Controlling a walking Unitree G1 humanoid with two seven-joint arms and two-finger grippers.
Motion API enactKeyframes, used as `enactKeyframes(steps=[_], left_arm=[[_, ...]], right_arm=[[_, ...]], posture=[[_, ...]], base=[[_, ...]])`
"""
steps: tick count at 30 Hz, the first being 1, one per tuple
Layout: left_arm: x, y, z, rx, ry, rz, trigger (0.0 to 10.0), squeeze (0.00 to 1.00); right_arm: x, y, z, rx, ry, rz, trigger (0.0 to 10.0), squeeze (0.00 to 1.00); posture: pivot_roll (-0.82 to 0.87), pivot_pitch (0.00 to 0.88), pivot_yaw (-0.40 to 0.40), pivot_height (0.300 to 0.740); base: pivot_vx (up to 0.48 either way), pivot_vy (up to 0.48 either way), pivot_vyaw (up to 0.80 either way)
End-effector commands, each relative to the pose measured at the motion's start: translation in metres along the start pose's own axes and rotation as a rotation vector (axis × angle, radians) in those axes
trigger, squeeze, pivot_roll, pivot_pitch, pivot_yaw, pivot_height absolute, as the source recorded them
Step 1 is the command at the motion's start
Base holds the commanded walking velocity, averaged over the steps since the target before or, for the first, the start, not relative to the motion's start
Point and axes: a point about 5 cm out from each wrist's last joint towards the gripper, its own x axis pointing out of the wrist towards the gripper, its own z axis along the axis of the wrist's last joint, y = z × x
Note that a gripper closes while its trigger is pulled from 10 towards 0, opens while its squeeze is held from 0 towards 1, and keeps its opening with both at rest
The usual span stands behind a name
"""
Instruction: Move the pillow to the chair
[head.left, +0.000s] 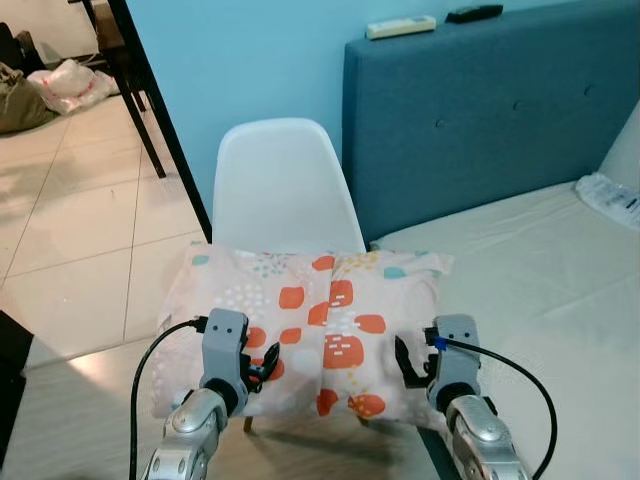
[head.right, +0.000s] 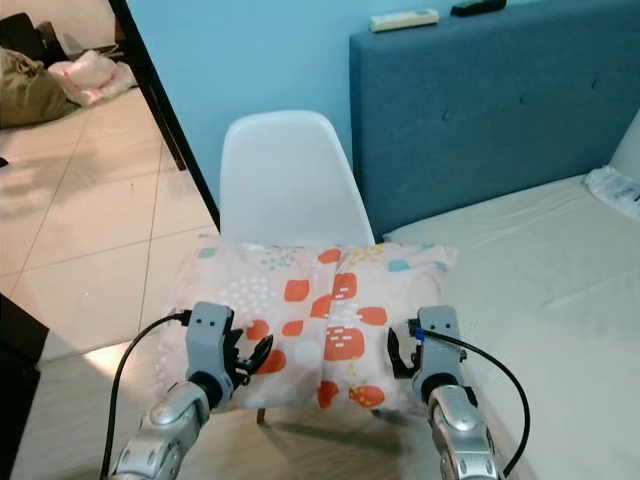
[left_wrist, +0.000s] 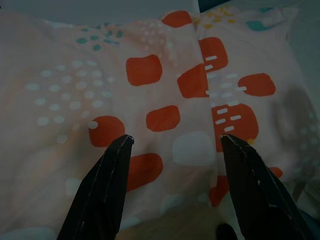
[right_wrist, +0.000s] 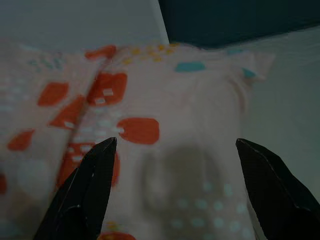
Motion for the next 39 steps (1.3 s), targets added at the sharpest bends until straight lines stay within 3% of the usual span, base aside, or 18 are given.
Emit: enactKeyframes(steps=[1, 20, 39], left_arm=[[-0.003, 0.004, -0.004, -0.003, 0.027, 0.008, 10.0, 0.00], [-0.006, 0.011, -0.004, 0.008, 0.027, 0.027, 10.0, 0.00], [-0.014, 0.010, -0.005, -0.007, 0.032, 0.025, 10.0, 0.00]], right_arm=[[-0.005, 0.000, 0.002, 0.025, -0.020, -0.006, 10.0, 0.00], [-0.002, 0.014, 0.008, 0.029, -0.018, 0.054, 10.0, 0.00], [-0.015, 0.009, -0.005, 0.007, 0.038, 0.053, 10.0, 0.00]], posture=[[-0.12, 0.156, 0.122, 0.740], [-0.06, 0.148, 0.102, 0.740], [-0.09, 0.163, 0.091, 0.740]], base=[[0.000, 0.000, 0.00], [0.000, 0.000, 0.00], [0.000, 0.000, 0.00]])
